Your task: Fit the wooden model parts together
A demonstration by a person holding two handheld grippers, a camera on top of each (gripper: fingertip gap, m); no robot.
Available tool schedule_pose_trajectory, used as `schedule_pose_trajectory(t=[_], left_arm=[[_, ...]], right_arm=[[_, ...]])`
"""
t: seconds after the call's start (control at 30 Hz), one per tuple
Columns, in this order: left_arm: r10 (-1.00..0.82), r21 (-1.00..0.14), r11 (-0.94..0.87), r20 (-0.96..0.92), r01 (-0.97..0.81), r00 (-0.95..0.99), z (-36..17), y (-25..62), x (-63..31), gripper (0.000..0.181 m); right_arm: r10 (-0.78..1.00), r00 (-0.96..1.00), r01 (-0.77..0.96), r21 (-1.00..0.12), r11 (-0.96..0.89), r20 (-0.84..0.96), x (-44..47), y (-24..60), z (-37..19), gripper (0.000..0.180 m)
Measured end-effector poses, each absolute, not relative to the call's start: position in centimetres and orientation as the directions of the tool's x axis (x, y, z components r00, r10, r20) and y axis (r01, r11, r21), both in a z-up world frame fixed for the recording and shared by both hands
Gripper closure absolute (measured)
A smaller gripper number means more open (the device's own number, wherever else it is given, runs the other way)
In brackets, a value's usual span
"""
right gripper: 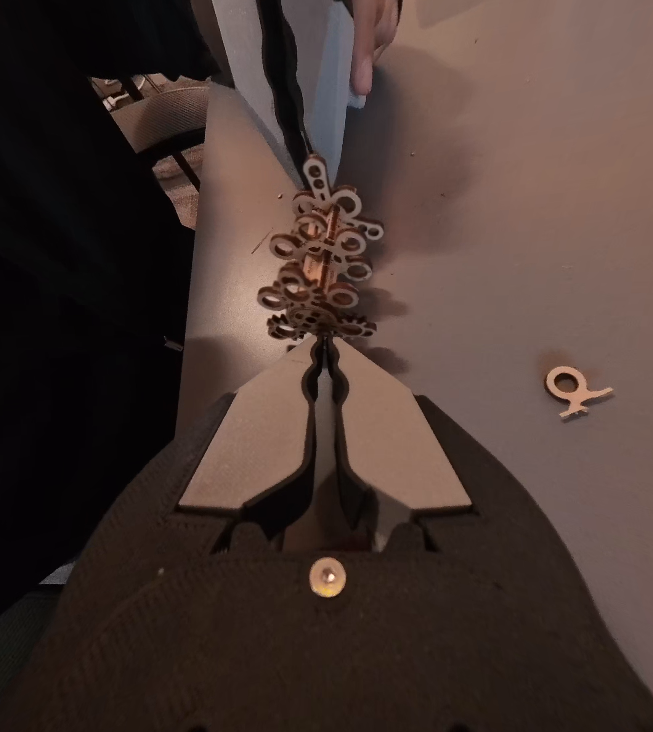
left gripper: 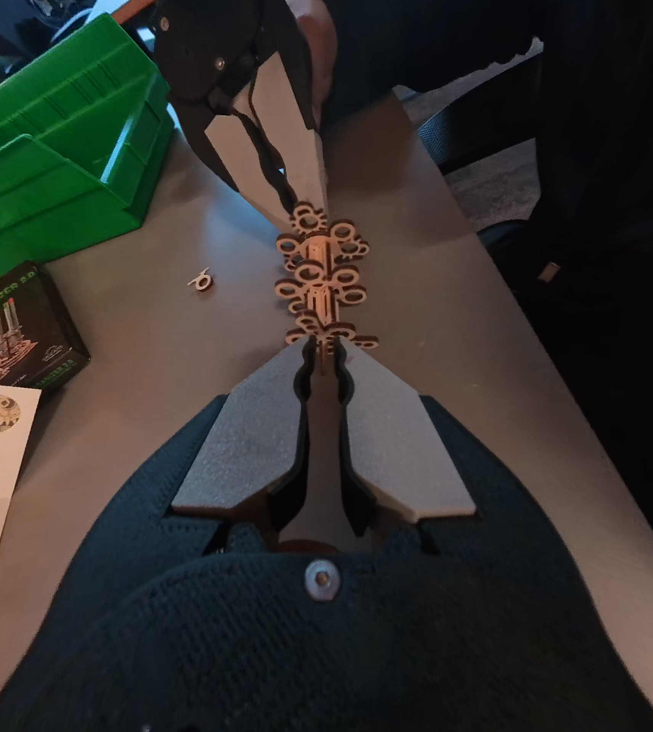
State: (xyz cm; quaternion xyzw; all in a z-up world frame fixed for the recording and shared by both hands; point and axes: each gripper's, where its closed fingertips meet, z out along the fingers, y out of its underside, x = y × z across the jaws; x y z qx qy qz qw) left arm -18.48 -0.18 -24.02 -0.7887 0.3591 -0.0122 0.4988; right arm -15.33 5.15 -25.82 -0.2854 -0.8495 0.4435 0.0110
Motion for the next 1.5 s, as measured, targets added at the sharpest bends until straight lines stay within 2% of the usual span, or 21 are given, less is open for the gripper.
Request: schedule_pose_trajectory(t=[0.83,1.2,1.5], left_arm=[[-0.637,-0.822,-0.249,-0.259,-0.512,0.726,-23.9,0.8,-19.1,0.172],[-0.644,-0.799,-0.272,-0.262,-0.536,0.718,-24.4,0.8,-19.3,0.172],[-0.655,-0.811,-0.258,-0.253,-0.525,0.712,-24.2,0.8,-19.1,0.181]], right_arm=[[0.493,-0.838,0.481,-0.74,0.469,-0.233,-15.2,5.1,-26.3,0.18],[0.494,-0.835,0.487,-0.743,0.459,-0.243,-15.3,5.1,-26.2,0.18],[0.485,-0.844,0.477,-0.734,0.483,-0.229,-15.2,5.0,-26.4,0.18]])
